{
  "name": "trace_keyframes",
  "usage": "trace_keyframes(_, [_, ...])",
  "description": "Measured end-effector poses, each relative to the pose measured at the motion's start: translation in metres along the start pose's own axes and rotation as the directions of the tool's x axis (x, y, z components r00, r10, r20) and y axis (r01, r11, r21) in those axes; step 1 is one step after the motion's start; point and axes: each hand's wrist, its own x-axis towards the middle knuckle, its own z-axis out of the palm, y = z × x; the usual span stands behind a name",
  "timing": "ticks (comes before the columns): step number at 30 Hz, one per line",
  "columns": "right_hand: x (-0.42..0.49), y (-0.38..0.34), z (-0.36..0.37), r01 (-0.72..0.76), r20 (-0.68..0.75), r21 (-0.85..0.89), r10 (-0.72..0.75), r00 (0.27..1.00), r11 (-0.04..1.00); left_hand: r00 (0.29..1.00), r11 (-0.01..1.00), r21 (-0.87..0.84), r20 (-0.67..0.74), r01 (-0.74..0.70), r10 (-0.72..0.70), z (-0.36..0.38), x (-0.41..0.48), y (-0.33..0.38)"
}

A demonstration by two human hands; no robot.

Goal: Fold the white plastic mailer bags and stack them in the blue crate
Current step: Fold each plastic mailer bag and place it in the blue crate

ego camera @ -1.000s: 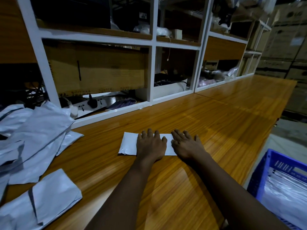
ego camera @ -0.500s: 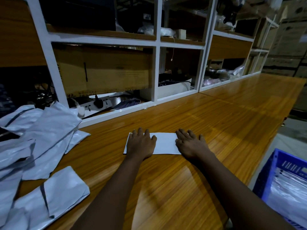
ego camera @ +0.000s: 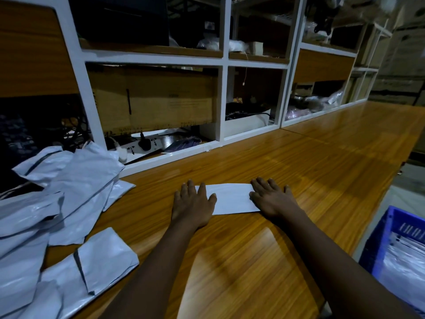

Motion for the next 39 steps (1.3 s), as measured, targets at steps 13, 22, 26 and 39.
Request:
trace_keyframes(13, [-0.008, 0.005, -0.003, -0.101, -0.016, 0.208, 0.107, 0.994, 0.973, 1.0, 0.995, 0.096, 0.03, -0.002, -0.001, -0.012, -0.006, -0.015])
trace_keyframes(22, [-0.016, -0.016, -0.018, 0.052, -0.165, 0.111, -0.033, 0.986, 0.992, 0.932, 0.967, 0.078, -0.255, -0.244, 0.256, -0.013, -0.009, -0.001])
trace_keyframes(26, [-0.011, -0.031, -0.013, 0.248, -0.271, 0.419, -0.14, 0.952, 0.873, 0.887, 0.914, -0.03, -0.254, -0.405, 0.385, -0.012, -0.01, -0.001])
trace_keyframes(39, [0.0, -0.03, -0.014, 0.292, -0.137, 0.336, -0.261, 0.956, 0.895, 0.9, 0.888, -0.149, -0.051, -0.436, 0.433, -0.012, -0.006, -0.004])
